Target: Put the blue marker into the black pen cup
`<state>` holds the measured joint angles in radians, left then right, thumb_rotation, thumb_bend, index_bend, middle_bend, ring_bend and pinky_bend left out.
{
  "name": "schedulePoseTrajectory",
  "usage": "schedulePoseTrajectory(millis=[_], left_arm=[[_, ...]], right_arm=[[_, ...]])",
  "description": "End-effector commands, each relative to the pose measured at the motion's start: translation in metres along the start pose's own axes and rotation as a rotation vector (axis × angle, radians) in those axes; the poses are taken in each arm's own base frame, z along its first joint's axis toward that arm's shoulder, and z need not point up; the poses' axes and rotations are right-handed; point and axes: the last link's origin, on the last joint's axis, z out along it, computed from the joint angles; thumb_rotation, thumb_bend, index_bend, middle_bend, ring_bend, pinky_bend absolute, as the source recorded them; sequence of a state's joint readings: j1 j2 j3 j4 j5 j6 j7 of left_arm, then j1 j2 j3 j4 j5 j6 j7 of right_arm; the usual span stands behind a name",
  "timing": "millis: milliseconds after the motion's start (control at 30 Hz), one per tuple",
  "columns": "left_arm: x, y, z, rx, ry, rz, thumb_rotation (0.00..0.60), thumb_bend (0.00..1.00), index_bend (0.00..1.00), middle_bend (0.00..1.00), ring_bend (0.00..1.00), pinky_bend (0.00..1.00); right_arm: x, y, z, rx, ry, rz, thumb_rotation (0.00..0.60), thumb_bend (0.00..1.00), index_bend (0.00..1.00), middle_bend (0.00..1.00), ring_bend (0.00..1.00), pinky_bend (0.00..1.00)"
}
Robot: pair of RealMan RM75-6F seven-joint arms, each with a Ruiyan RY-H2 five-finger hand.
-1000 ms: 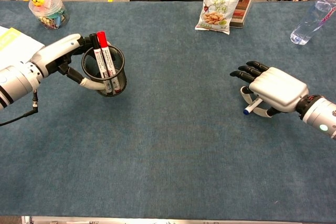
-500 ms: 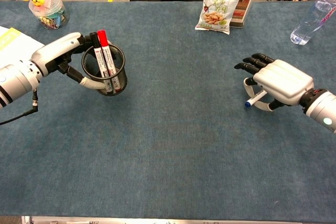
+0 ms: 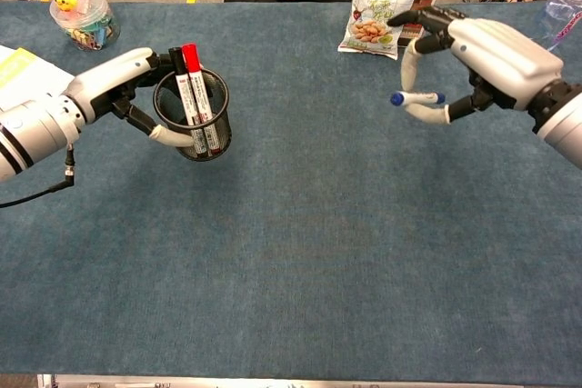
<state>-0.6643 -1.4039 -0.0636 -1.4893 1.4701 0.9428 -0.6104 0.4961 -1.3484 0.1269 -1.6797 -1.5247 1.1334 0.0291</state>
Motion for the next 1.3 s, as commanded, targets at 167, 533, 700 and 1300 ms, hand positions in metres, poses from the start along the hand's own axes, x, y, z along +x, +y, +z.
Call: schedulePoseTrajectory(millis=[167,533,700,1300], left_arm=[[-0.007,0.01,0.009,-0.008,-0.022,-0.015,0.6,0.09,0.32,0.39,0.35,0.28],[-0.018,0.023,0.033,-0.012,-0.059,-0.013,0.6,0.09,0.31,0.39,0.35,0.28],[-0.019,0.029,0.039,-0.02,-0.054,-0.011,0.6,0.09,0.31,0.39,0.35,0.28],[-0.014,0.037,0.044,-0.03,-0.034,-0.021,0.6,0.09,0.31,0.38,0.35,0.28]], right_arm=[[0.022,-0.05,0.029,0.101,0.055,0.288,0.6,0.33,0.62,0.14,0.0,0.0],[0.015,-0.104,0.054,0.19,0.027,0.561,0.6,0.33,0.62,0.14,0.0,0.0],[0.008,-0.123,0.061,0.215,-0.003,0.628,0.6,0.33,0.62,0.14,0.0,0.0],[-0.016,-0.14,0.087,0.207,-0.068,0.617,0.6,0.33,0.45,0.08,0.0,0.0]])
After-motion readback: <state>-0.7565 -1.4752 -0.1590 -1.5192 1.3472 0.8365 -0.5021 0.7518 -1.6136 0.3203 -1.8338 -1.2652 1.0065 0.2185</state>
